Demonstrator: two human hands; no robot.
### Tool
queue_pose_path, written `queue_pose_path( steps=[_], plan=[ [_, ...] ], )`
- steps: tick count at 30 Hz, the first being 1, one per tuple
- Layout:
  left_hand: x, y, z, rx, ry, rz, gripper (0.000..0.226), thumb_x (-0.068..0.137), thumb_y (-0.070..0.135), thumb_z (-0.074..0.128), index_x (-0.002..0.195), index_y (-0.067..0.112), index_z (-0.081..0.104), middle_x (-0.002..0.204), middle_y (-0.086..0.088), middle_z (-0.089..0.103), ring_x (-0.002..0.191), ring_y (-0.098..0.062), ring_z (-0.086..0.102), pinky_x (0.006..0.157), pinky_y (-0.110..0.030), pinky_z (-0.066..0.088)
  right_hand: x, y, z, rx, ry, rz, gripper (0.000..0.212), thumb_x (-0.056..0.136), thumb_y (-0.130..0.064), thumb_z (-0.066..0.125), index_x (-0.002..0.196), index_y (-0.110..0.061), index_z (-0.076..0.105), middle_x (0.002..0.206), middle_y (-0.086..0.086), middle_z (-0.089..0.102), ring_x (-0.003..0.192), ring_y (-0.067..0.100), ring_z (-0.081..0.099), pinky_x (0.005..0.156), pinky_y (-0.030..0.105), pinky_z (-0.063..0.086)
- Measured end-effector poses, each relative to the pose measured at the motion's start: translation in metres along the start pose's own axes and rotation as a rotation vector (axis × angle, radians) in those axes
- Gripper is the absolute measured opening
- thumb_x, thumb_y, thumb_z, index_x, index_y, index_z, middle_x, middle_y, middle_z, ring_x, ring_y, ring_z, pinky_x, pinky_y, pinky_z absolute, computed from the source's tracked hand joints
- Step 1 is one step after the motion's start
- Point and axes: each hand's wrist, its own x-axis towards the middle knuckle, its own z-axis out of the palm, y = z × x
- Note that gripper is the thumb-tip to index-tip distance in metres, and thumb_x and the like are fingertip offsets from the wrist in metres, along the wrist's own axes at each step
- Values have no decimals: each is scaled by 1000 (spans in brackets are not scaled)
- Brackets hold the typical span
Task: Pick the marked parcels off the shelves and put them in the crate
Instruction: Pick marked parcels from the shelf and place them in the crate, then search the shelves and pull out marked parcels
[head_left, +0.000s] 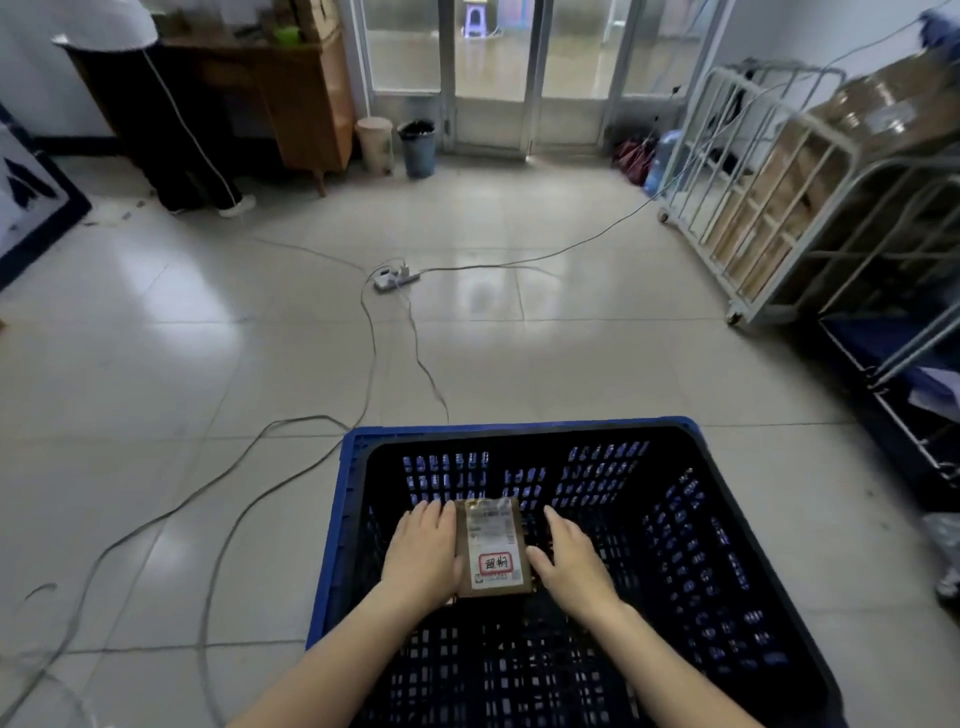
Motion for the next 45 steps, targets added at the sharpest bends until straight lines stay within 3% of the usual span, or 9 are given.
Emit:
queue_pose_path(
  steps=[13, 21, 26, 32, 40, 45],
  plan=[
    [-108, 16, -81, 161, 201, 242, 67, 95, 35, 42, 151, 13, 11, 157, -5, 18, 147, -24, 10, 121, -39, 7, -151, -49, -61, -261, 293, -41, 63, 96, -42, 42, 148, -15, 18, 153, 5, 26, 140, 20, 25, 111, 33, 28],
    [-163, 50, -96, 216, 251, 458, 65, 93, 37, 44, 148, 11, 19, 150, -5, 31, 142, -25, 22, 119, -36, 17, -247, -38, -81, -328, 459, 75, 63, 95, -45, 41, 147, -14, 23, 151, 3, 31, 138, 19, 30, 111, 34, 29],
    [-190, 96, -100, 166, 271, 599, 52, 92, 37, 47, 138, 14, 35, 136, -2, 48, 130, -22, 39, 108, -31, 32, -309, -11, -98, -389, 576, 197, 59, 94, -48, 39, 141, -14, 32, 142, 2, 43, 128, 20, 40, 106, 33, 32],
    [-238, 171, -94, 161, 294, 783, 51, 94, 37, 45, 139, 16, 36, 136, 0, 49, 130, -19, 40, 108, -29, 33, -403, 31, -116, -395, 679, 385, 51, 93, -48, 37, 130, -14, 42, 129, 4, 51, 117, 22, 46, 97, 33, 35],
    [-355, 287, -64, 210, 274, 1021, 48, 95, 37, 44, 137, 15, 38, 138, -3, 47, 130, -21, 39, 107, -32, 33, -571, 95, -117, -314, 791, 610, 61, 93, -48, 39, 143, -14, 30, 144, 4, 39, 132, 22, 37, 107, 34, 30],
    [-439, 345, -40, 173, 266, 1159, 47, 93, 36, 45, 137, 20, 37, 137, -1, 47, 130, -21, 39, 104, -31, 35, -681, 126, -106, -311, 857, 730, 60, 94, -47, 39, 144, -16, 28, 146, 3, 38, 132, 21, 37, 108, 34, 31]
  ],
)
